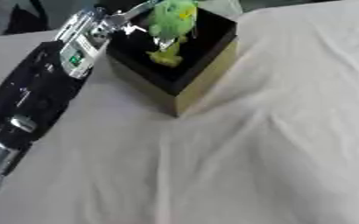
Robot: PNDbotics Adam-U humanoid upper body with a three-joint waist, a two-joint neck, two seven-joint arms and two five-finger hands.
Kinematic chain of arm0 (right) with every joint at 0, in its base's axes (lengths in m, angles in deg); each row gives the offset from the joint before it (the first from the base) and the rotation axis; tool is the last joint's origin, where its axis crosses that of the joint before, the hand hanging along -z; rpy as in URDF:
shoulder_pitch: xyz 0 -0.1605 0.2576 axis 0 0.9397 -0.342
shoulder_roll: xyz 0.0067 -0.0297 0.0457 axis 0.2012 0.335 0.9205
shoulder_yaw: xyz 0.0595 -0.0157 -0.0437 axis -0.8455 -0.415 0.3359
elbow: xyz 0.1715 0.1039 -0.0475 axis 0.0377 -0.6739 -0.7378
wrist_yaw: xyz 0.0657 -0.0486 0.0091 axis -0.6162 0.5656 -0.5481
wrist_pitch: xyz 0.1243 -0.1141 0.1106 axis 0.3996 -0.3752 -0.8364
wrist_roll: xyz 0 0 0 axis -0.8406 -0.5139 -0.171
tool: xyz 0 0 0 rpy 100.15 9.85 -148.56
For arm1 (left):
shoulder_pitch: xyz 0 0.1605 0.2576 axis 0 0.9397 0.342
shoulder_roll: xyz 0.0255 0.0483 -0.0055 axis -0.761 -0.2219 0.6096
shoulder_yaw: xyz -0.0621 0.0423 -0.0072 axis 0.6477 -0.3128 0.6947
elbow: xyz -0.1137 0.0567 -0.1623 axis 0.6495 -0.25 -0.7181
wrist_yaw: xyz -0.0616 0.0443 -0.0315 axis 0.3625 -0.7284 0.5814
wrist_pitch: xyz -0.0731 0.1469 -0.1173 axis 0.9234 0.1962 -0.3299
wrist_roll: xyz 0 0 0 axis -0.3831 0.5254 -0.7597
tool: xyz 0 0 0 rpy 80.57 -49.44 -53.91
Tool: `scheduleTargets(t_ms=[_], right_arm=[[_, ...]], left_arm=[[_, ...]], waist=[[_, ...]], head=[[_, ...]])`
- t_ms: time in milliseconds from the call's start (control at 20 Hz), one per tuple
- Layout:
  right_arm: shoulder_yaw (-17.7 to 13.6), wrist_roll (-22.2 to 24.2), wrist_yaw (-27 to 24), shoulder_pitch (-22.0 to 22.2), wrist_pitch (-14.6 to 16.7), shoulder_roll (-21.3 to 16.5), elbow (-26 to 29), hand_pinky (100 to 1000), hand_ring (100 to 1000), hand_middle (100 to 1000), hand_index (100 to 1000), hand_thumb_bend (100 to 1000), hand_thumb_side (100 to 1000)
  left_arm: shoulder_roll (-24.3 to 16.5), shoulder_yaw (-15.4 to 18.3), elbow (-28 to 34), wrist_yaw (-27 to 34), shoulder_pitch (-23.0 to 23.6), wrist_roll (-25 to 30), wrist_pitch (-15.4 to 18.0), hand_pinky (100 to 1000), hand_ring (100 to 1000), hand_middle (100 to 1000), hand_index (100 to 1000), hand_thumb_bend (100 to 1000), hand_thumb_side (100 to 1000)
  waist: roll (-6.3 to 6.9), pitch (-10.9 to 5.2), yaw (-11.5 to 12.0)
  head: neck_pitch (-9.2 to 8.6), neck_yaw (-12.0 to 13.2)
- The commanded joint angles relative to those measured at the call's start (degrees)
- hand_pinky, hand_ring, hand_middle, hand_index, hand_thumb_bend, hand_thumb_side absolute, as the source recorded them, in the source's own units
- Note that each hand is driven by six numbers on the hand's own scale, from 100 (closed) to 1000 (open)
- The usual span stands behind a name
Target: Pick up objects on the table and place them in the box.
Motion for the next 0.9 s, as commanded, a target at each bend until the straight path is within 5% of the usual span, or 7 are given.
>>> scheduleTargets(t_ms=[50, 250, 350, 900], right_arm=[[-0.5, 0.2, -0.4, -0.8, -0.2, -0.4, 1.6, 835, 762, 601, 780, 100, 319], [-0.6, 0.2, -0.6, -0.4, -0.3, -0.3, 1.9, 835, 762, 601, 780, 100, 321], [-0.7, 0.2, -0.6, -0.2, -0.4, -0.3, 2.0, 835, 762, 601, 779, 100, 322], [-1.0, 0.1, -0.6, 0.6, -0.9, 0.1, 2.8, 835, 762, 602, 779, 100, 317]], left_arm=[[-0.5, 1.0, -0.5, -3.9, -1.7, -0.3, 0.4, 747, 830, 792, 859, 330, 666], [-0.7, 1.3, -1.4, -8.6, -1.6, 2.5, -0.5, 820, 892, 835, 904, 593, 756], [-0.7, 1.6, -1.7, -10.2, -1.4, 3.3, -1.1, 823, 896, 841, 910, 620, 777], [-0.8, 2.6, -1.3, -7.1, -0.8, 4.0, -2.3, 790, 880, 831, 893, 524, 814]], waist=[[-0.25, -1.37, -0.1], [-0.22, -1.54, -0.1], [-0.21, -1.64, -0.1], [-0.36, -2.47, 0.0]], head=[[-0.53, -0.4], [-0.42, -0.7], [-0.36, -0.9], [-0.01, -1.3]])
